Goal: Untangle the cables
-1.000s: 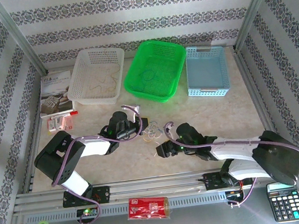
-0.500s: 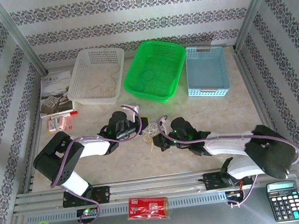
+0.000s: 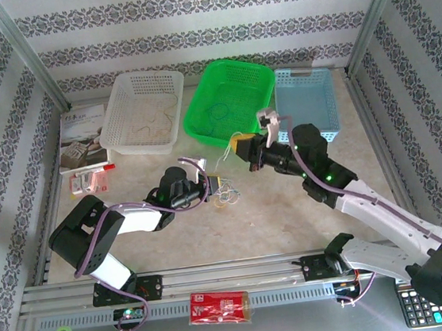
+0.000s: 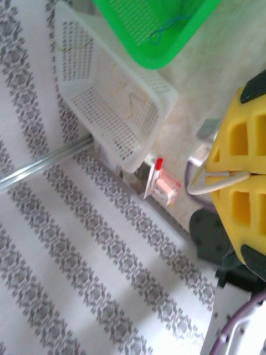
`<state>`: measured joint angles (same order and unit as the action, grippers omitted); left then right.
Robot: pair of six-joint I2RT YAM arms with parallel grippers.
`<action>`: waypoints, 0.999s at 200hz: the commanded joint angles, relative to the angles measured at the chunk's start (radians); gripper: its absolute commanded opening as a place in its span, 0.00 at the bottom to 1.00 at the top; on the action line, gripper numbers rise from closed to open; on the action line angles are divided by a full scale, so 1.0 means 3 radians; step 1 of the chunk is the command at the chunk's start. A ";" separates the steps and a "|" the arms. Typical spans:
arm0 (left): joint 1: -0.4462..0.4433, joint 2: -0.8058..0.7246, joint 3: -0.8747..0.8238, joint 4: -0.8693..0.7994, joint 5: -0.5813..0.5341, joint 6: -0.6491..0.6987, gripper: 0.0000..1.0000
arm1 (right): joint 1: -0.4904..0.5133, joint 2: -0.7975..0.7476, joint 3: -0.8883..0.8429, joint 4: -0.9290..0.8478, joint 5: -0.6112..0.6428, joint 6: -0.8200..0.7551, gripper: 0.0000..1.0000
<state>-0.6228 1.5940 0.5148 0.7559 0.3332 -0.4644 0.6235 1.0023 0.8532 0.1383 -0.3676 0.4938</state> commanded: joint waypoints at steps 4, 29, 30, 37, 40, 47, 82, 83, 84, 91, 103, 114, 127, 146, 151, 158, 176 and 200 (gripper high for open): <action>-0.0047 -0.0011 -0.0042 0.0209 0.0050 0.0009 0.14 | -0.0002 0.0136 0.0399 -0.0065 -0.0329 0.0019 0.00; -0.0042 0.0014 -0.0049 0.0234 0.0065 -0.0001 0.14 | 0.0042 0.0238 0.0711 -0.0048 -0.0402 0.0041 0.00; -0.0042 0.0014 -0.0049 0.0235 0.0065 -0.0004 0.14 | 0.0043 0.0243 0.0723 -0.0047 -0.0407 0.0039 0.00; -0.0041 0.0028 -0.0053 0.0244 0.0064 -0.0010 0.14 | 0.0056 0.0259 0.0804 -0.0051 -0.0418 0.0041 0.00; -0.0041 0.0030 -0.0050 0.0250 0.0065 -0.0010 0.14 | 0.0063 0.0268 0.0840 -0.0046 -0.0422 0.0039 0.00; -0.0041 0.0038 -0.0057 0.0256 0.0070 -0.0012 0.14 | 0.0071 0.0284 0.0922 -0.0042 -0.0439 0.0044 0.00; -0.0041 0.0089 -0.0069 0.0308 0.0080 -0.0030 0.14 | 0.0069 0.0393 0.1336 -0.0042 -0.0491 0.0076 0.00; -0.0041 0.0090 -0.0069 0.0310 0.0078 -0.0031 0.15 | 0.0069 0.0398 0.1345 -0.0042 -0.0492 0.0077 0.00; -0.0041 0.0091 -0.0069 0.0312 0.0079 -0.0031 0.14 | 0.0072 0.0402 0.1357 -0.0044 -0.0495 0.0077 0.00; -0.0041 0.0096 -0.0072 0.0325 0.0078 -0.0032 0.14 | 0.0070 0.0431 0.1440 -0.0038 -0.0503 0.0082 0.00; -0.0042 0.0107 -0.0075 0.0338 0.0078 -0.0037 0.14 | 0.0073 0.0474 0.1576 -0.0035 -0.0504 0.0092 0.00; -0.0042 0.0112 -0.0084 0.0352 0.0076 -0.0046 0.14 | 0.0069 0.0523 0.1701 -0.0037 -0.0518 0.0089 0.00; -0.0041 0.0118 -0.0099 0.0370 0.0079 -0.0051 0.14 | 0.0059 0.0581 0.1853 -0.0038 -0.0522 0.0096 0.00; -0.0045 0.0118 -0.0117 0.0390 0.0075 -0.0057 0.14 | 0.0024 0.0664 0.2087 -0.0050 -0.0515 0.0073 0.00; -0.0045 0.0116 -0.0123 0.0392 0.0076 -0.0062 0.14 | 0.0009 0.0686 0.2146 -0.0053 -0.0508 0.0072 0.00; -0.0045 0.0117 -0.0134 0.0395 0.0075 -0.0057 0.14 | -0.0021 0.0714 0.2235 -0.0056 -0.0508 0.0071 0.00; -0.0042 0.0111 -0.0155 0.0417 0.0068 -0.0063 0.14 | -0.0085 0.0777 0.2430 -0.0101 -0.0477 0.0038 0.00; -0.0041 0.0082 -0.0170 0.0436 0.0070 -0.0082 0.14 | -0.0214 0.0836 0.2570 -0.0181 -0.0394 -0.0022 0.00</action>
<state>-0.6228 1.6215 0.4801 0.8257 0.3393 -0.4767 0.5926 1.2400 1.5684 0.0929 -0.5053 0.5079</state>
